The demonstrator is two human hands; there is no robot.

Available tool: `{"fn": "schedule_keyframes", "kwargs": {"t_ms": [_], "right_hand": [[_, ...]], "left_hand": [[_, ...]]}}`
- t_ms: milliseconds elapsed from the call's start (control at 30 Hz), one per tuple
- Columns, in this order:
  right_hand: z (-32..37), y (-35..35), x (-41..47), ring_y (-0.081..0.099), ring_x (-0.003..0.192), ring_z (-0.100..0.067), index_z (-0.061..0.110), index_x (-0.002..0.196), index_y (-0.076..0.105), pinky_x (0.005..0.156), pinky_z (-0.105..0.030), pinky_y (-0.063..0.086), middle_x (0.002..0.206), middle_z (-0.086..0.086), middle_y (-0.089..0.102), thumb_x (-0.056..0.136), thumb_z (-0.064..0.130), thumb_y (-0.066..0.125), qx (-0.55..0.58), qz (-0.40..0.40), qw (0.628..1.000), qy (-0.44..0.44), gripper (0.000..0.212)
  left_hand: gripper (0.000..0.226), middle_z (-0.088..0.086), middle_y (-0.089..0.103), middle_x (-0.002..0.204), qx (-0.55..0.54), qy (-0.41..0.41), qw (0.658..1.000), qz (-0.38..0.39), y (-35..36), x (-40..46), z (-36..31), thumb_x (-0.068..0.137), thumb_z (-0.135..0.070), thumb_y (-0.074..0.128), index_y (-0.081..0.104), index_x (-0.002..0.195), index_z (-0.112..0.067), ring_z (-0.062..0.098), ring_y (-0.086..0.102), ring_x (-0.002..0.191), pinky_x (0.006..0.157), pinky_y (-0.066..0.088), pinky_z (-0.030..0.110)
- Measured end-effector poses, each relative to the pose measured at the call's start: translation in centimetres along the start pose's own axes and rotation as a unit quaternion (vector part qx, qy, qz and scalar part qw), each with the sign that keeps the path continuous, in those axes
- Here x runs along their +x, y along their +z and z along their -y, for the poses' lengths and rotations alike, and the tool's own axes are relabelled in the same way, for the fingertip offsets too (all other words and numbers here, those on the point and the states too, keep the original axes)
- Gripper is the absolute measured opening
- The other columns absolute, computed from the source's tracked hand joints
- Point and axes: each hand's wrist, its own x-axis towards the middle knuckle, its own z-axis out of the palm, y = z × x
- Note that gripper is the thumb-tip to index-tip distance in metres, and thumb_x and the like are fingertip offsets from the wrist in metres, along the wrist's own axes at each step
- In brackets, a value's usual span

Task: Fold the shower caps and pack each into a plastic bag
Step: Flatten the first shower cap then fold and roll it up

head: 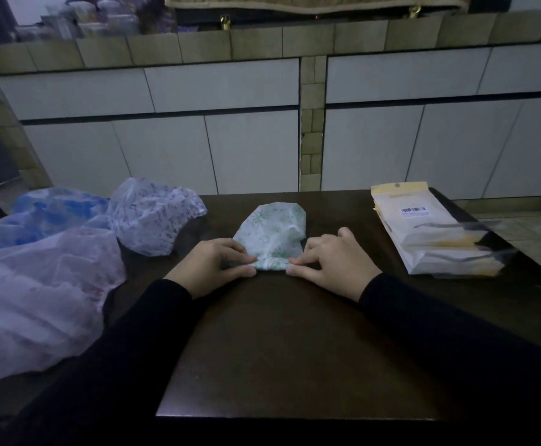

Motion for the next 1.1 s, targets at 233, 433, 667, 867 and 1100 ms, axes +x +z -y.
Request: {"fn": "schedule_keyframes", "kwargs": {"t_ms": [233, 433, 667, 867, 1100], "right_hand": [[-0.4, -0.8, 0.4, 0.051, 0.071, 0.002, 0.028, 0.107, 0.072, 0.081, -0.021, 0.033, 0.073, 0.024, 0.052, 0.092, 0.049, 0.053, 0.129, 0.062, 0.990, 0.015, 0.033], [-0.1, -0.1, 1.3, 0.059, 0.085, -0.005, 0.027, 0.101, 0.071, 0.091, -0.033, 0.048, 0.096, 0.011, 0.067, 0.093, 0.052, 0.051, 0.214, 0.105, 0.963, 0.124, 0.033], [0.1, 0.4, 1.7, 0.058, 0.099, -0.009, 0.027, 0.109, 0.068, 0.103, -0.042, 0.039, 0.110, 0.009, 0.065, 0.096, 0.052, 0.045, 0.168, 0.101, 0.969, 0.153, 0.035], [0.7, 0.9, 1.7, 0.060, 0.098, -0.010, 0.030, 0.110, 0.067, 0.104, -0.039, 0.031, 0.108, 0.010, 0.067, 0.096, 0.051, 0.046, 0.091, 0.045, 0.983, 0.152, 0.033], [0.5, 1.4, 1.0, 0.051, 0.092, -0.007, 0.037, 0.099, 0.066, 0.087, -0.034, 0.040, 0.100, 0.014, 0.056, 0.091, 0.051, 0.053, 0.025, -0.096, 0.992, 0.077, 0.020]], "left_hand": [[0.027, -0.018, 0.068, 0.089, -0.028, -0.025, 0.999, -0.003, -0.6, -0.9, -0.9, 0.081, -0.049, 0.064, 0.077, 0.094, -0.028, -0.006, 0.062, 0.085, 0.074, 0.047, 0.011], [0.013, -0.023, 0.065, 0.080, -0.027, -0.072, 0.997, -0.019, -0.3, -0.5, -0.9, 0.085, -0.046, 0.064, 0.071, 0.084, -0.035, -0.008, 0.060, 0.080, 0.068, 0.040, 0.009], [0.012, -0.018, 0.068, 0.084, -0.026, -0.089, 0.995, -0.030, -0.2, -0.3, -1.1, 0.084, -0.045, 0.066, 0.071, 0.082, -0.034, -0.006, 0.062, 0.082, 0.070, 0.042, 0.008], [0.019, -0.011, 0.070, 0.090, -0.027, -0.131, 0.991, -0.027, 0.0, 0.2, -1.1, 0.082, -0.046, 0.070, 0.074, 0.086, -0.028, -0.001, 0.061, 0.088, 0.077, 0.044, 0.017], [0.014, -0.011, 0.058, 0.094, 0.118, 0.036, 0.983, -0.134, 0.5, 0.0, -1.3, 0.079, -0.037, 0.075, 0.073, 0.090, -0.029, 0.007, 0.045, 0.083, 0.069, 0.048, 0.030]]}}
